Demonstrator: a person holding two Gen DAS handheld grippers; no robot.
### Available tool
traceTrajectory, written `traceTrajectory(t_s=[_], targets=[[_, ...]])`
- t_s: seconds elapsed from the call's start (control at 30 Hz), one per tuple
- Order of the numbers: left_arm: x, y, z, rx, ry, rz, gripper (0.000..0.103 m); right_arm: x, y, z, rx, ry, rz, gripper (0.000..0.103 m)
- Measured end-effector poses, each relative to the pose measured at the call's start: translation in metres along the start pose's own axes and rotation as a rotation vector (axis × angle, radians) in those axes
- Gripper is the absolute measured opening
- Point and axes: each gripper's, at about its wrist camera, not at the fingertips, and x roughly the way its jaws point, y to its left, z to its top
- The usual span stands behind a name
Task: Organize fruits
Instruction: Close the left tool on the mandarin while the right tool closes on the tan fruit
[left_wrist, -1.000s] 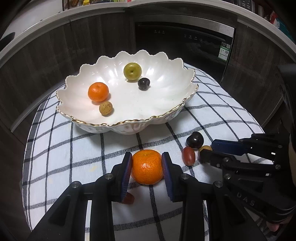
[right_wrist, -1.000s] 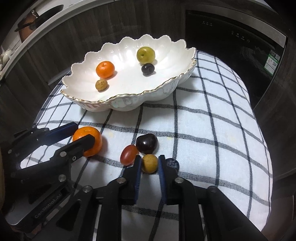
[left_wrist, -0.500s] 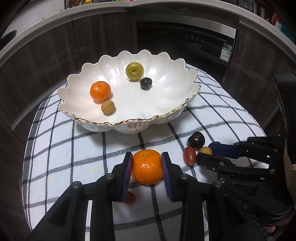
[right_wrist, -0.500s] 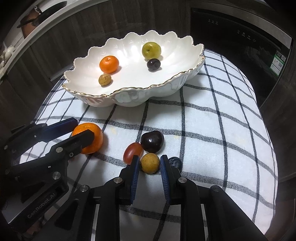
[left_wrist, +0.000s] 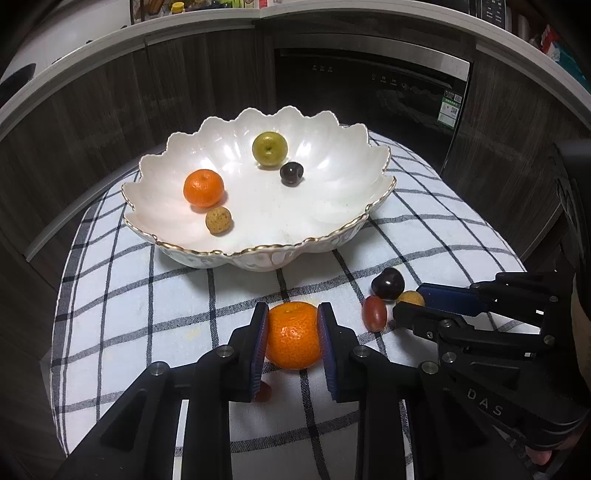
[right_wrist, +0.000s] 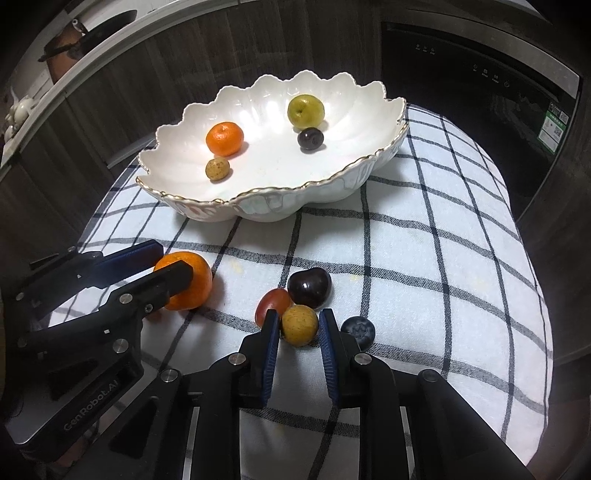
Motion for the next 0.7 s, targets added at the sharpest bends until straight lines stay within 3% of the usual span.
traceTrajectory(t_s=[0.03, 0.07, 0.43, 0.47, 0.57, 0.7], targets=[[-0.001, 0.000, 0.001, 0.000, -0.002, 0.000, 0.023, -0.001, 0.000, 0.000, 0.001, -0.003, 0.000, 0.023], [-0.003, -0.001, 0.002, 0.002, -0.005, 0.001, 0.007, -0.003, 0.000, 0.001, 0.002, -0.007, 0.001, 0.023], [-0.003, 0.001, 0.002, -0.011, 0.010, -0.019, 0.007, -0.014, -0.001, 0.004, 0.002, -0.032, -0.008, 0.023], [-0.002, 0.003, 0.000, -0.024, 0.010, -0.031, 0.011, -0.014, -0.002, 0.003, 0.003, -0.031, -0.010, 0.023], [-0.003, 0.005, -0.001, -0.043, 0.003, -0.039, 0.044, -0.014, -0.003, 0.002, 0.007, -0.029, -0.013, 0.023], [-0.004, 0.005, 0.000, -0.043, -0.007, -0.038, 0.052, -0.013, -0.004, 0.003, 0.010, -0.031, -0.012, 0.023]])
